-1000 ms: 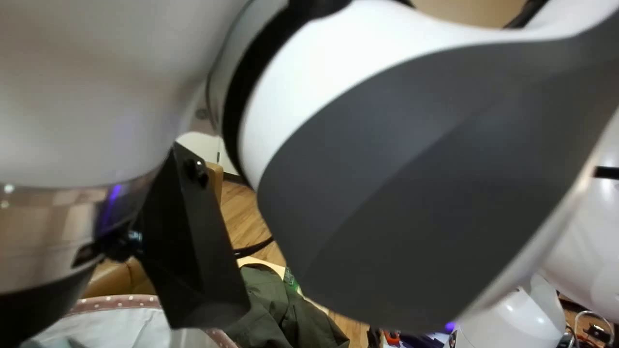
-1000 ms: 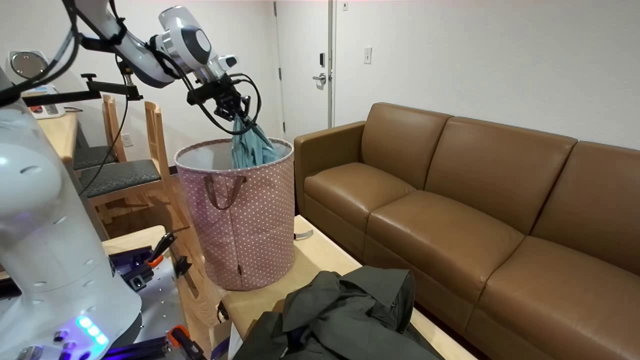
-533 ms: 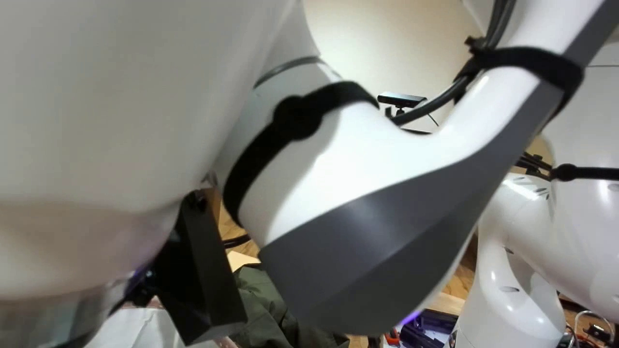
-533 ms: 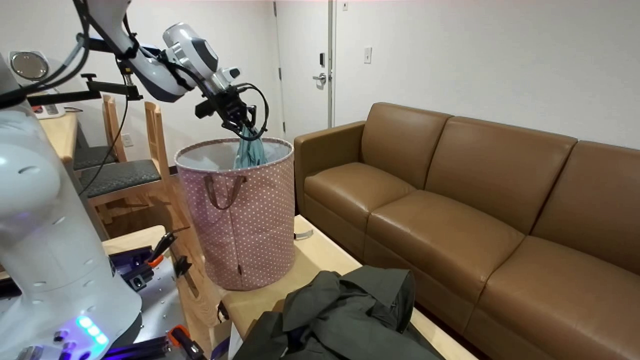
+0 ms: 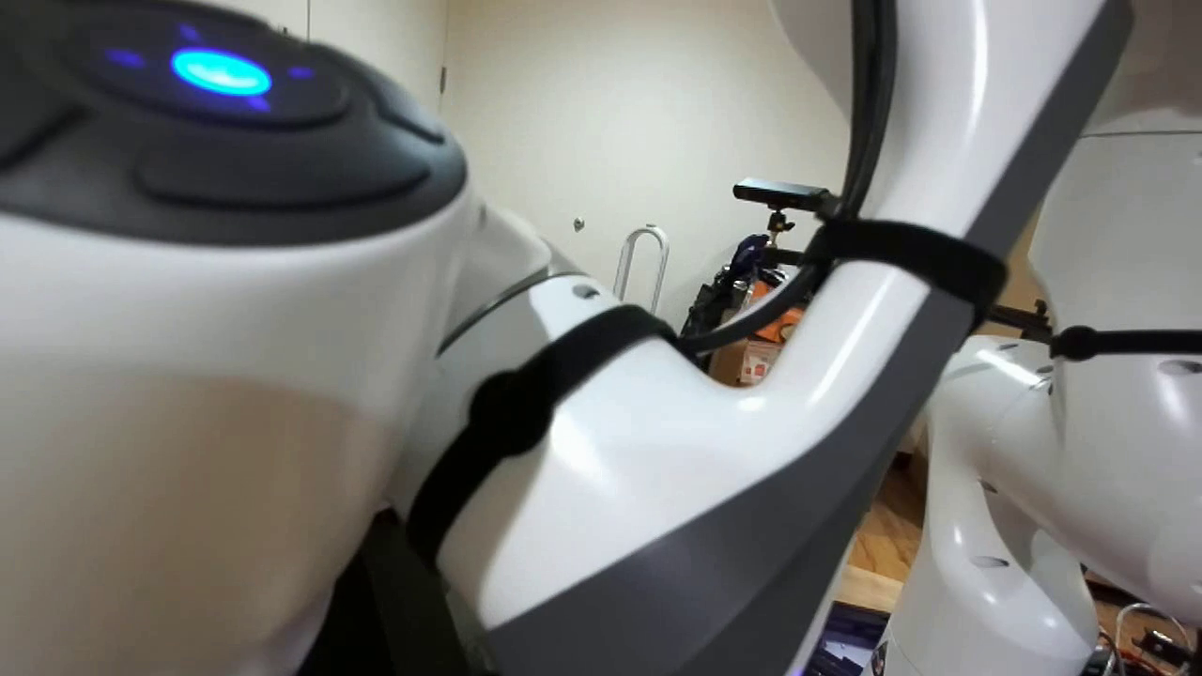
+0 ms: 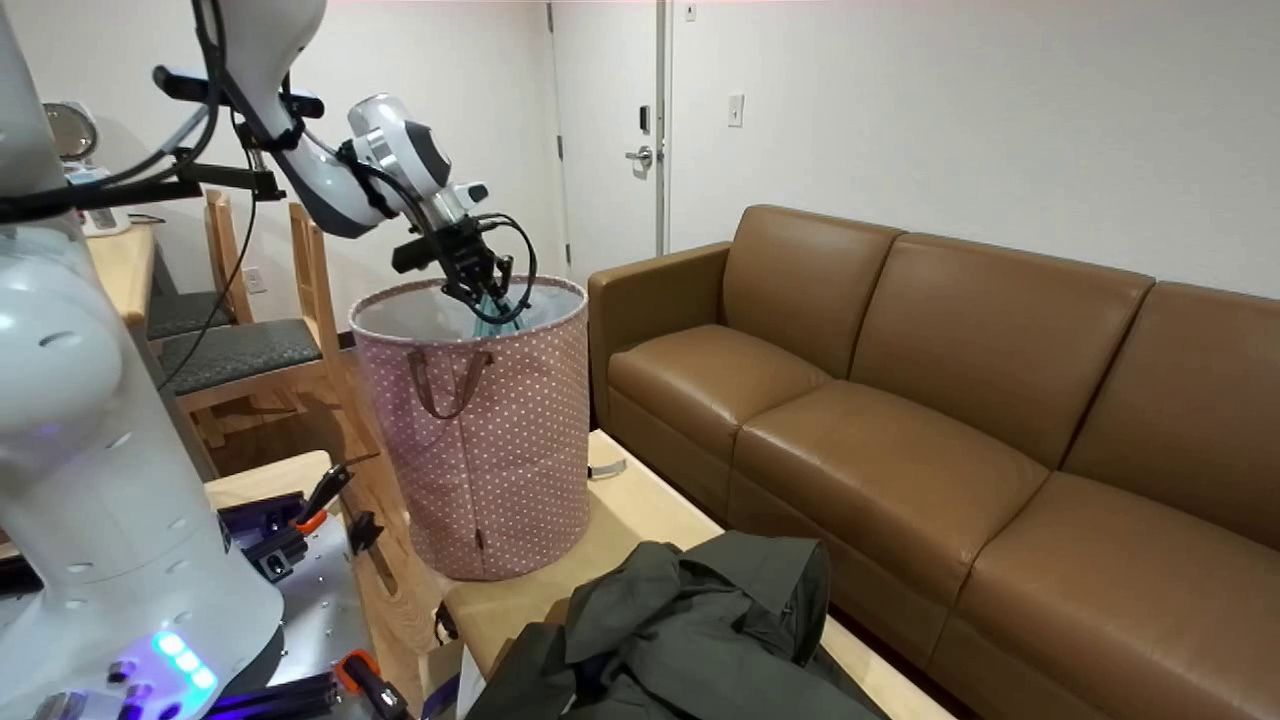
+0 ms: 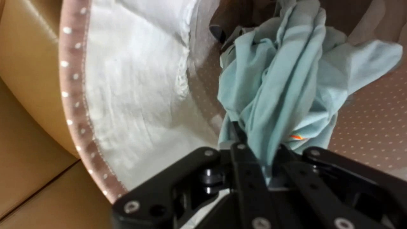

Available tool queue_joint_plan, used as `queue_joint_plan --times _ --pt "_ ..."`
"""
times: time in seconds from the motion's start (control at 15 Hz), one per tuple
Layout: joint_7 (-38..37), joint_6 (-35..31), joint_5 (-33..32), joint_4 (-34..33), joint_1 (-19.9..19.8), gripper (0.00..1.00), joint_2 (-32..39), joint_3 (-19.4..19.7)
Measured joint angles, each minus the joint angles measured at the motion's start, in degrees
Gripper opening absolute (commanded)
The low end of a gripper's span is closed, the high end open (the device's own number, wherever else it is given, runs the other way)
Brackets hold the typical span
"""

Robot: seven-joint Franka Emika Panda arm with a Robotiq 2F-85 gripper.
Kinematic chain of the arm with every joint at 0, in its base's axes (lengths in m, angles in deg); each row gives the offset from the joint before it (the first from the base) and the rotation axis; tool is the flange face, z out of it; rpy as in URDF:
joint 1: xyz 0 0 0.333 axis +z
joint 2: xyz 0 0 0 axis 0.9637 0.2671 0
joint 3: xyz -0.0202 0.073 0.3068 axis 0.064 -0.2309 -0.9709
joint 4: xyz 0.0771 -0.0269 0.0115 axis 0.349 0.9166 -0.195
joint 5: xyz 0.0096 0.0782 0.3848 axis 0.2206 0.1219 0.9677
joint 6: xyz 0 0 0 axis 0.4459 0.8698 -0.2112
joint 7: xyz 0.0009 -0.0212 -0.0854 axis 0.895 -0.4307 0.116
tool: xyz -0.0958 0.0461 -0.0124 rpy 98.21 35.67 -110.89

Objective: Put the blue shirt in the laundry bag

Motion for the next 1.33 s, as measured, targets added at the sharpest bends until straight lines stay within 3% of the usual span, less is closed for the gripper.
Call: queue_joint_plan --times 0.13,0.47,0.53,0.73,1.0,1.27,1.33 --pt "0.00 0.00 2.05 -0.45 0.17 0.02 1.90 -0.32" --pt "-0.07 -0.14 8.96 -3.56 6.08 0.02 6.54 2.84" --pt "-0.26 -0.18 9.73 -4.30 7.16 0.30 7.31 3.53" --pt "-3.68 -0.18 9.89 -6.47 10.59 0.44 9.32 6.48" --pt "-9.70 -0.18 9.39 -8.29 14.44 0.70 10.49 10.50" --pt "-16.26 -0.18 9.16 -9.82 16.38 0.97 10.33 13.27" --pt "-17.98 -0.14 9.16 -10.31 16.47 0.99 10.07 13.72"
